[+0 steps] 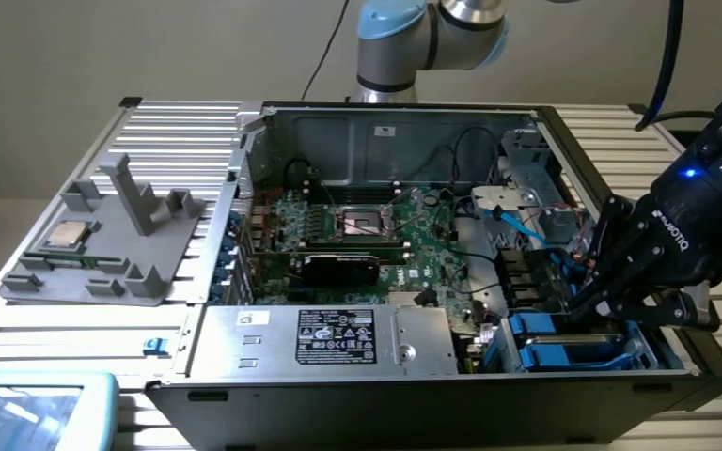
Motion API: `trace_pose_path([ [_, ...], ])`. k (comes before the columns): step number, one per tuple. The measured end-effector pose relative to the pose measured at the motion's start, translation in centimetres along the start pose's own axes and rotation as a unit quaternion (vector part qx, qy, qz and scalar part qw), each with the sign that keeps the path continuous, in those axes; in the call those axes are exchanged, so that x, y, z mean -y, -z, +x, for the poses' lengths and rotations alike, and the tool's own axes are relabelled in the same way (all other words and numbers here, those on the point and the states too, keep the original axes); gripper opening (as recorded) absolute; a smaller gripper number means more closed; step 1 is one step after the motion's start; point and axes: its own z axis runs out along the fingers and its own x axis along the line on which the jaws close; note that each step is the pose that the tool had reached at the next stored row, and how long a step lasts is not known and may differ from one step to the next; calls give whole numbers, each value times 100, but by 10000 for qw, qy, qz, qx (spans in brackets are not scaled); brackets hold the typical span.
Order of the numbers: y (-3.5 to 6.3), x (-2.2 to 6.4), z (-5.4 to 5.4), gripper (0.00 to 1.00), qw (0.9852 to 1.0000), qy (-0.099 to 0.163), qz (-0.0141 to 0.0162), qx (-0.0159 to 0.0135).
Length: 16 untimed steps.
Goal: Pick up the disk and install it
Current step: 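Insert the first disk wire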
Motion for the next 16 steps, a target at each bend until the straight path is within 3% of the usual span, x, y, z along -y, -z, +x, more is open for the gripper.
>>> trace_pose_path([
  [16, 57, 14, -1, 16, 10000, 0, 0, 0],
])
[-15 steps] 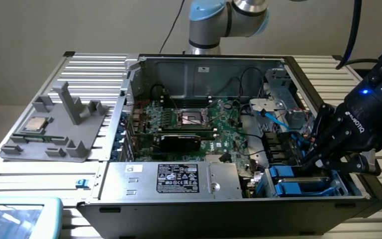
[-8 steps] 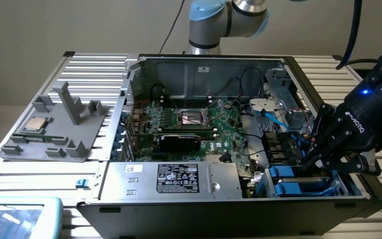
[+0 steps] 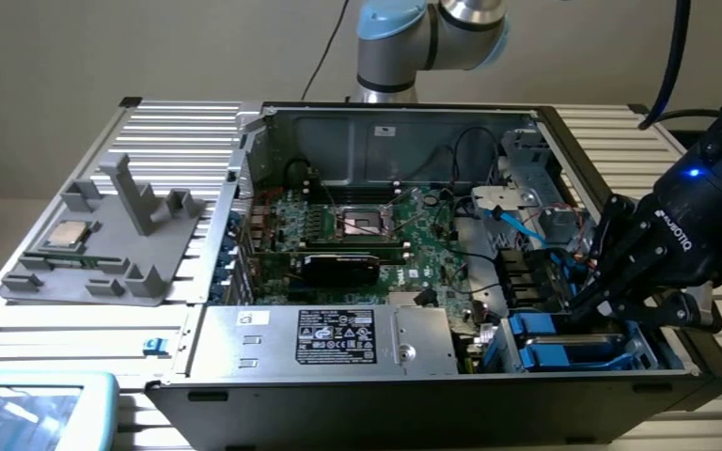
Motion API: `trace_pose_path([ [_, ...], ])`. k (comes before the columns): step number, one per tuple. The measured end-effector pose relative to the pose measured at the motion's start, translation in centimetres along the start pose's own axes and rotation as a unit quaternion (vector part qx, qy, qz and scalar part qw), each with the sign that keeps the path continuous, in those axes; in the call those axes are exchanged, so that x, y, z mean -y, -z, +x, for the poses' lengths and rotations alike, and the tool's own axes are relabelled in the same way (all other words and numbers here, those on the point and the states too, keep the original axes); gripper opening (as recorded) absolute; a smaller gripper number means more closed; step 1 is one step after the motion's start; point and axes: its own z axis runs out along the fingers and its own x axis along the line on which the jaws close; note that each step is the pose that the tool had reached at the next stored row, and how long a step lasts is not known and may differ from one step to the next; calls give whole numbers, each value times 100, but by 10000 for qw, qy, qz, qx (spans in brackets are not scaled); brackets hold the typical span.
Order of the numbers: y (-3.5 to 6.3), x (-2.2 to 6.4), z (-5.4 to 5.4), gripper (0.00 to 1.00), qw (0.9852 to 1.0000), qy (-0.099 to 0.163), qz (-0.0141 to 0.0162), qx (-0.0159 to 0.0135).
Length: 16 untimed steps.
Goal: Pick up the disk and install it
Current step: 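Insert the first disk wire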
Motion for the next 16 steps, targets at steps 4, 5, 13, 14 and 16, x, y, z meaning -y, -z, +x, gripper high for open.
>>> trace_pose_path([
  [4, 0, -1, 0, 16, 10000, 0, 1, 0],
  [5, 1, -1, 0, 16, 10000, 0, 0, 0],
  [13, 22, 2, 0, 16, 10000, -1, 12, 3],
  [14, 26, 3, -1, 16, 10000, -1, 13, 1],
  [16, 27, 2, 0, 16, 10000, 0, 23, 1],
])
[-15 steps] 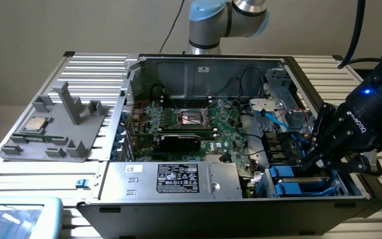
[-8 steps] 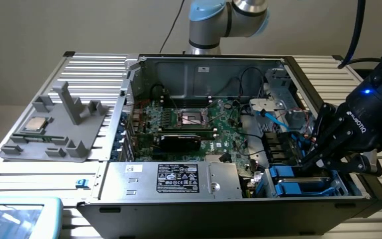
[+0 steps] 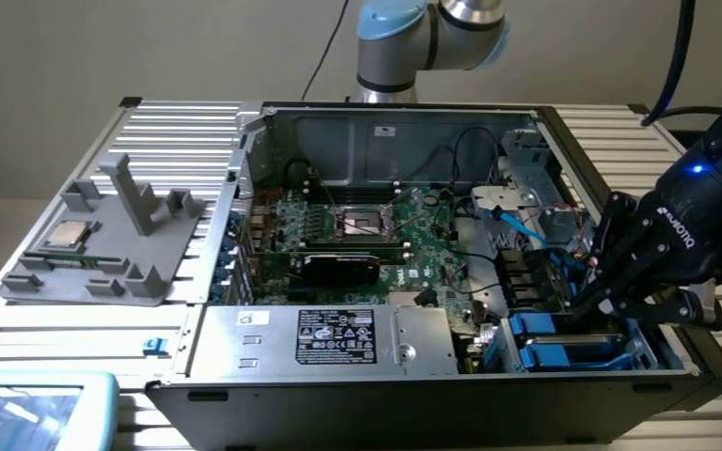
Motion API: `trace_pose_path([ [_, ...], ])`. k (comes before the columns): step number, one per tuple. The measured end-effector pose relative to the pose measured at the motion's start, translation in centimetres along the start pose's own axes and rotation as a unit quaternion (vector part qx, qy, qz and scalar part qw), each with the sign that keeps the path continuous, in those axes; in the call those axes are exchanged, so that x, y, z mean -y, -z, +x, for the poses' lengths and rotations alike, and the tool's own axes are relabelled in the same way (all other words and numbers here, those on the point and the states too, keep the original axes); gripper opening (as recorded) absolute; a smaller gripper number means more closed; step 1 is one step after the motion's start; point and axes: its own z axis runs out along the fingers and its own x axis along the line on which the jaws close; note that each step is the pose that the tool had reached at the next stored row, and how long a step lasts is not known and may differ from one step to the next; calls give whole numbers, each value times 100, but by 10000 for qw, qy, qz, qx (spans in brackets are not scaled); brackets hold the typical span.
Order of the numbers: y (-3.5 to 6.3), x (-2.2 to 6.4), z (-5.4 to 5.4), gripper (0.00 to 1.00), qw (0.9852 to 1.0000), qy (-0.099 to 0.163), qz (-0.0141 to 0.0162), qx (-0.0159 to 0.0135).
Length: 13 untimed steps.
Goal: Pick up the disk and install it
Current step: 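Insert the first disk wire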
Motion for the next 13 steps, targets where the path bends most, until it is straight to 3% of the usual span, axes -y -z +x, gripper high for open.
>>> trace_pose_path([
  [2, 3, -1, 0, 16, 10000, 1, 28, 5],
  [6, 3, 0, 0, 16, 9999, -1, 127, 14],
  [13, 15, -41, 5, 16, 9999, -1, 159, 17],
])
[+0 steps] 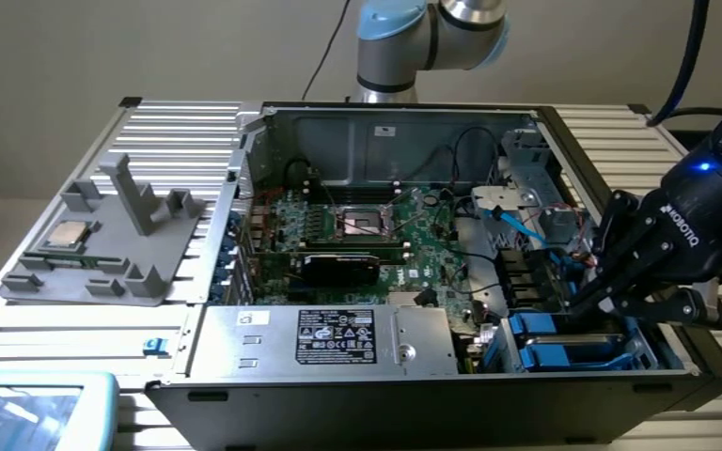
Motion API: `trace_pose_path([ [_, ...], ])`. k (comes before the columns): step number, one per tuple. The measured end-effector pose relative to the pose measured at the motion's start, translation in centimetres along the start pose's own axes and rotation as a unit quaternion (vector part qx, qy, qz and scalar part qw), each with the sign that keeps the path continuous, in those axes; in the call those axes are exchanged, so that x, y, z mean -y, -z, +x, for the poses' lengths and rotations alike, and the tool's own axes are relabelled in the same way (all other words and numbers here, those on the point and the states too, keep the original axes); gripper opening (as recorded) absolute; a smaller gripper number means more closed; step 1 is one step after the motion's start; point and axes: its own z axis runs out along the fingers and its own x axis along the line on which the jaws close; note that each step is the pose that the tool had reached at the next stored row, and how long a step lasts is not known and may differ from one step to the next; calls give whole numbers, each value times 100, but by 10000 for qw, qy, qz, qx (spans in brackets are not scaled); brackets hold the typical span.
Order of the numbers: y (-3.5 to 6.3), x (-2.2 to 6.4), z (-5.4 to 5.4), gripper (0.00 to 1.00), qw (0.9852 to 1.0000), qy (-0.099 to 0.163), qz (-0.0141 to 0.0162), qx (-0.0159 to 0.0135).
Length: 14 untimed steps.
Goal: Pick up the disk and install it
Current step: 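Insert the first disk wire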
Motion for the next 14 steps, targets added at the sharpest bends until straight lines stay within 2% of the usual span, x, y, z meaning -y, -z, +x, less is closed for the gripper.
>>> trace_pose_path([
  [2, 5, -23, 3, 16, 10000, 0, 30, 3],
  [4, 7, -39, 4, 16, 10000, 0, 73, 7],
  [6, 6, -44, 5, 16, 9999, -2, 135, 13],
  [8, 7, -47, 5, 16, 9998, -4, 214, 20],
  [11, 12, -65, 7, 16, 9997, -4, 245, 23],
  [14, 19, -91, 10, 16, 9996, -5, 297, 27],
])
